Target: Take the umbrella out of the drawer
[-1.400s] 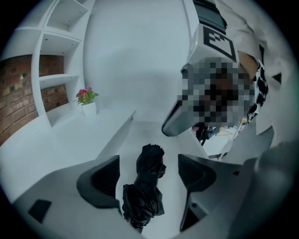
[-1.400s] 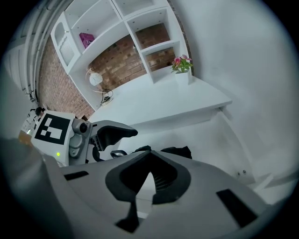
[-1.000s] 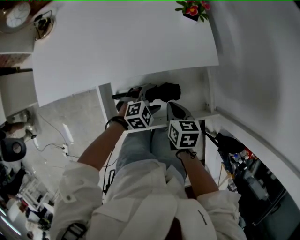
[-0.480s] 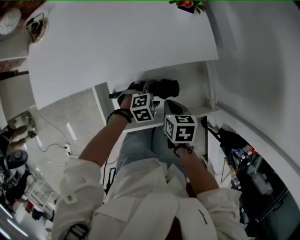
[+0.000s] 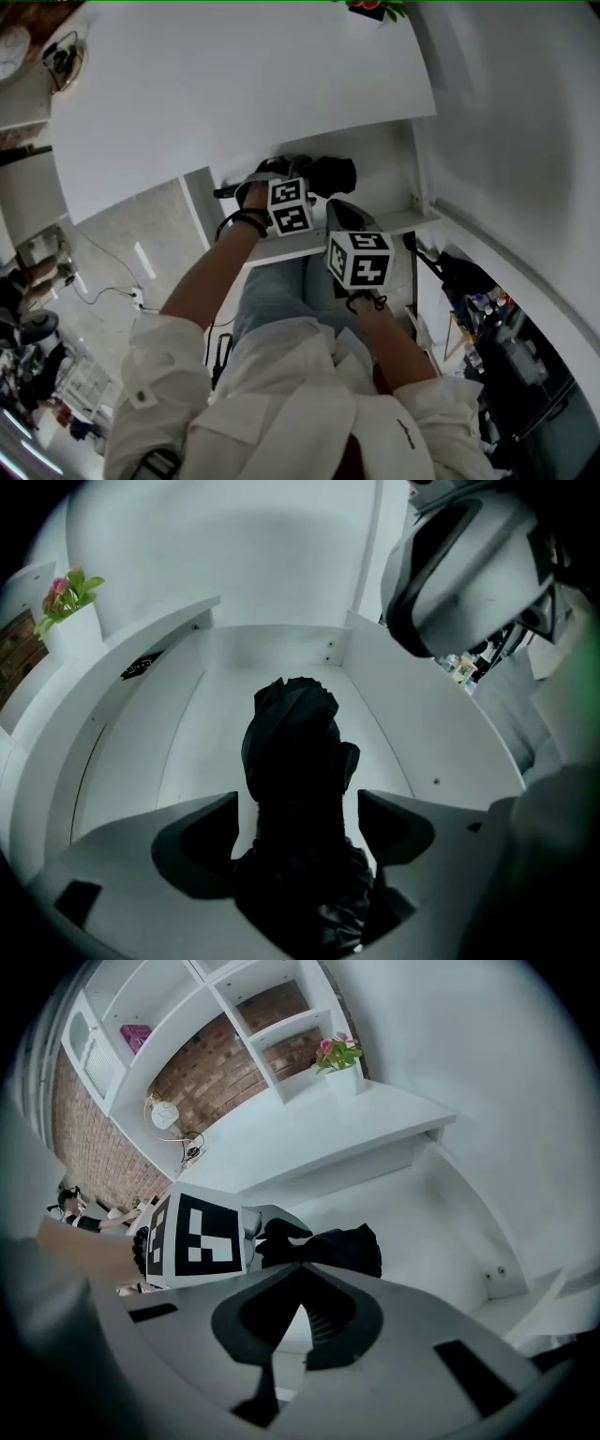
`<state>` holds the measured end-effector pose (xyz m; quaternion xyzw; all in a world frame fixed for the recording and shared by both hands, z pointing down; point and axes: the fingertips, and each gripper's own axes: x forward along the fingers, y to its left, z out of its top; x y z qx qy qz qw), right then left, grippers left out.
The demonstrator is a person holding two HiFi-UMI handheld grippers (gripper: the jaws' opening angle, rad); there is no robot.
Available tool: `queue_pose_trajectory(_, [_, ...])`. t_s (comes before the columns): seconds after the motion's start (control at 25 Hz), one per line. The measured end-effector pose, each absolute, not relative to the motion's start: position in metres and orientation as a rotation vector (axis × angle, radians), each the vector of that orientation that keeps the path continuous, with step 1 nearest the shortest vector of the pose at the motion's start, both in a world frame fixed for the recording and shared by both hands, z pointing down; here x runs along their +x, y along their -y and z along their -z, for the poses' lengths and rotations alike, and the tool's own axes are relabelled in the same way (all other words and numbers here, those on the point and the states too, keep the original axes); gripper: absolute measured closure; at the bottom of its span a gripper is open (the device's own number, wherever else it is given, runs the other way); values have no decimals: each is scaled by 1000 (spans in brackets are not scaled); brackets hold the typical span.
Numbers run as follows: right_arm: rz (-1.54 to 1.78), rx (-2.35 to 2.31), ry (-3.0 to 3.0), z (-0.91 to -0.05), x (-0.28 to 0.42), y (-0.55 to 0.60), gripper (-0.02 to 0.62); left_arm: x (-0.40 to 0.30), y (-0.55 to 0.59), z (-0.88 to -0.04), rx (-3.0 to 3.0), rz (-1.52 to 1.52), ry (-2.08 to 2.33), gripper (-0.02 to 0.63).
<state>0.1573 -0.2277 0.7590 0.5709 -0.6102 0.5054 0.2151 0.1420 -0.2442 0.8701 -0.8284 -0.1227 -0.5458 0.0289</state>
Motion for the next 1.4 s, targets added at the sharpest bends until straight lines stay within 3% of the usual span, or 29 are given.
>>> queue_pose_trajectory(0.8, [-1384, 1625, 1697, -754, 163, 228, 578, 137, 246, -893, -2453, 1763, 365, 215])
queue_pose_trajectory(1.4, [-1352, 1626, 1725, -746, 167, 226, 578, 137, 247, -891, -2455, 1763, 346, 327])
